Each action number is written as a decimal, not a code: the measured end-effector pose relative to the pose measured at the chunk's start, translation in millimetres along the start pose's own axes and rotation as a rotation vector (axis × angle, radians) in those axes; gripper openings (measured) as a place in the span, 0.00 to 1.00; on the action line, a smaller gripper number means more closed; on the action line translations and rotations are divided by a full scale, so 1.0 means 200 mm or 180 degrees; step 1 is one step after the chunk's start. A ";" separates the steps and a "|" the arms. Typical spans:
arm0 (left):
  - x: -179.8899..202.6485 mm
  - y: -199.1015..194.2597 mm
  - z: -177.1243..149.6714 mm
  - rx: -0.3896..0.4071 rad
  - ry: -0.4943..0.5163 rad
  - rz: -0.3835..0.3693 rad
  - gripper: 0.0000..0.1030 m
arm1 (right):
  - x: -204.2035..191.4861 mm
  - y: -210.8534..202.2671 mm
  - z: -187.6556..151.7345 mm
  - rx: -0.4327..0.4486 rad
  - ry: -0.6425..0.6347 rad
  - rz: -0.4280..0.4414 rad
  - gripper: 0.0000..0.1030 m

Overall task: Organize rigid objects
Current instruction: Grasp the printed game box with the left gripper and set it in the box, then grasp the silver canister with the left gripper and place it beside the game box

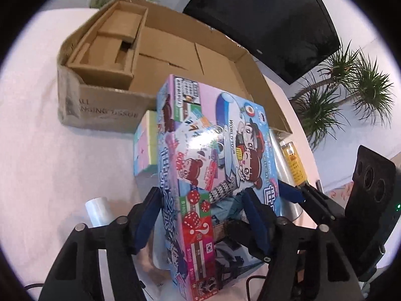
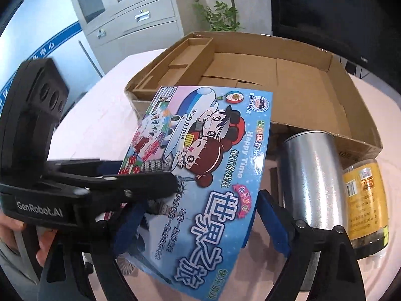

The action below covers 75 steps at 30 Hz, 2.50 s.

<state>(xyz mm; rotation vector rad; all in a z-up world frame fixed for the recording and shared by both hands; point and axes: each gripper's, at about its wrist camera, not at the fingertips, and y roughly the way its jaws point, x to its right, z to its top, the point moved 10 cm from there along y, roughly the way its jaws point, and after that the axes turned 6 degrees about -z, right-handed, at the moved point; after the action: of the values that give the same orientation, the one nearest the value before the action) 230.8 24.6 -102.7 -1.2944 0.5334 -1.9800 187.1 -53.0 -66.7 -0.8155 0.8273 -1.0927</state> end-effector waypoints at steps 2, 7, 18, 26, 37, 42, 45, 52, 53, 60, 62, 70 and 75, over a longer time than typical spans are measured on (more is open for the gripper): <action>0.05 -0.04 0.02 0.0100 0.0137 0.0138 0.62 | 0.00 -0.02 0.01 0.0084 0.0024 -0.0017 0.85; 0.22 -0.20 0.13 0.0482 0.0424 0.0387 0.61 | 0.02 -0.17 0.13 0.0431 0.0066 0.0021 0.85; 0.31 -0.12 0.87 0.0662 0.0659 0.0400 0.62 | 0.24 -0.30 0.79 0.0871 0.0059 -0.0008 0.85; -0.06 0.26 0.90 0.0066 0.0231 0.0596 0.62 | 0.37 0.26 0.91 0.0070 0.0291 0.0238 0.85; -0.21 0.26 0.75 -0.0068 -0.0010 0.0962 0.59 | 0.28 0.56 0.78 -0.0497 0.0205 0.0463 0.94; -0.13 0.13 0.69 0.0049 0.0077 0.0977 0.61 | 0.23 0.57 0.74 -0.0582 0.0182 0.0715 0.94; -0.08 0.02 0.66 0.0215 0.0120 0.0958 0.61 | 0.24 0.47 0.72 -0.0427 0.0015 0.0590 0.94; 0.34 -0.21 0.44 0.0610 0.0655 0.0730 0.85 | 0.58 -0.08 0.51 0.0201 0.0112 0.0018 0.99; 0.39 -0.15 0.38 0.0443 0.0660 0.0566 0.85 | 0.64 -0.14 0.42 0.0177 0.0147 0.0004 0.99; 0.57 0.11 0.14 -0.0048 0.0319 -0.0013 0.85 | 0.66 -0.22 -0.01 -0.0092 0.0082 -0.0040 0.87; 0.58 0.14 0.10 -0.0116 0.0270 -0.0051 0.85 | 0.63 -0.17 -0.09 -0.0170 -0.0033 -0.0141 0.78; 0.63 0.12 -0.24 -0.0398 -0.0006 -0.0233 0.84 | 0.56 -0.25 -0.40 -0.0204 -0.0089 -0.0116 0.71; 0.60 0.19 -0.57 -0.0724 -0.0325 -0.0281 0.84 | 0.43 -0.41 -0.71 -0.0641 0.0197 0.0802 0.73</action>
<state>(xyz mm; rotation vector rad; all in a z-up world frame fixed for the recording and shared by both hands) 108.5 -94.4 -100.4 -1.5737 0.6772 -1.9549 49.5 -177.0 -73.9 -0.8219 1.0743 -0.8236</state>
